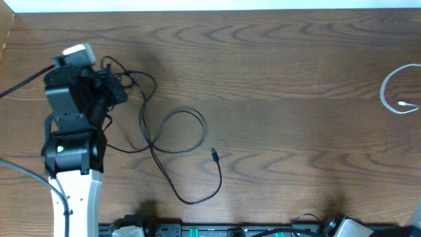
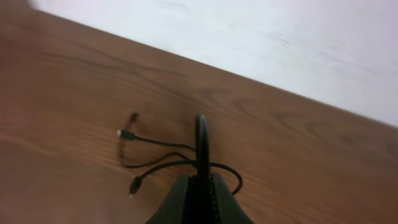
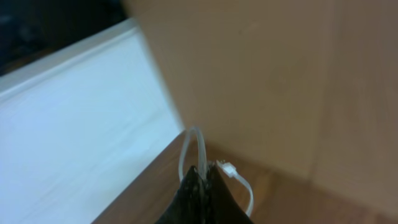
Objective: Untangle cables
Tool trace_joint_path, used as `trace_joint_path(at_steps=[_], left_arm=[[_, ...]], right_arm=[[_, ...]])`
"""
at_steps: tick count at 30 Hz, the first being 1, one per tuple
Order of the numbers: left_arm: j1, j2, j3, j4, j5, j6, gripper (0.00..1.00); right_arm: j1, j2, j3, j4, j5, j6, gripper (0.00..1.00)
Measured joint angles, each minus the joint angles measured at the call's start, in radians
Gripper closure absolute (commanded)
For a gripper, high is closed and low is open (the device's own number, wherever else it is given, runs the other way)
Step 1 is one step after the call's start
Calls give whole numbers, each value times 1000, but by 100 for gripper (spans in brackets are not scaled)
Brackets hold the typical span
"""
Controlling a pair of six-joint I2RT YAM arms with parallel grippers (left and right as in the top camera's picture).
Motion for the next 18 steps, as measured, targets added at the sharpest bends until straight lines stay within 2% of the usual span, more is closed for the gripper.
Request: trace_joint_path(at_steps=[6,10,18], left_arm=[[-88,19,0,0,93,70,92],[-172,19,0,3,115,106,93],[-287,19,0,20,125,124,93]], right_arm=[[-183,91,0,74,3,-44,99],[-283,171,0,69,-106,-45,99],[-344,356,0,-13,-333,35,99]])
